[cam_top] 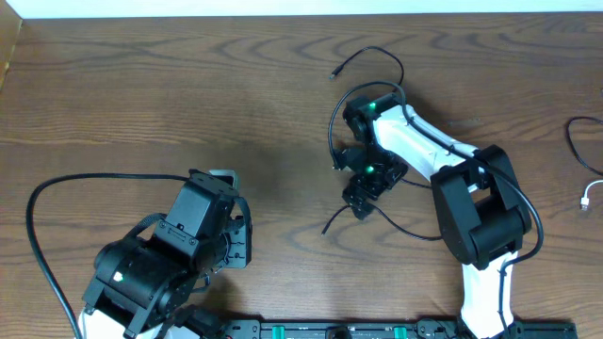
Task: Untangle cables
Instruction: 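Lower the right gripper onto the black cable near center and grasp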
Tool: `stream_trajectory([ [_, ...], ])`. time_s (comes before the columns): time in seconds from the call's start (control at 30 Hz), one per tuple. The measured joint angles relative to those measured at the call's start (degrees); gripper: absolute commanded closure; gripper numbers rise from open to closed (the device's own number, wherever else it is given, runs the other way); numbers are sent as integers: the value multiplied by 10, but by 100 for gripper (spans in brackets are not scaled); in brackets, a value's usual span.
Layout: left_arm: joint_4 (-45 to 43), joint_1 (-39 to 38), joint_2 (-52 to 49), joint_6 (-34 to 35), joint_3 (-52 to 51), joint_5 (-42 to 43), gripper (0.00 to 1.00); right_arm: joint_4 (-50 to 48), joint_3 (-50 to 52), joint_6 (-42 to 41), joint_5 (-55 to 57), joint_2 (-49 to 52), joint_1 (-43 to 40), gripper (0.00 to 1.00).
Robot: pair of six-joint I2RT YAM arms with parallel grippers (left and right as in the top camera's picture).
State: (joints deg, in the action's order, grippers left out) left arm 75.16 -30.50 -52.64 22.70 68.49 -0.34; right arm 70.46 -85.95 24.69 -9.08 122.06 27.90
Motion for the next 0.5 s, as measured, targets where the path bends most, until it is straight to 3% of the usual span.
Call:
stream_trajectory([
  [0.17,0,0,0,0,0,0,46,-17,26,68,18,-15,1,2],
  [0.3,0,0,0,0,0,0,46,-61,63,90,32,-36,3,15],
  [0.5,0,0,0,0,0,0,47,-187,116,84,52,-64,3,25],
])
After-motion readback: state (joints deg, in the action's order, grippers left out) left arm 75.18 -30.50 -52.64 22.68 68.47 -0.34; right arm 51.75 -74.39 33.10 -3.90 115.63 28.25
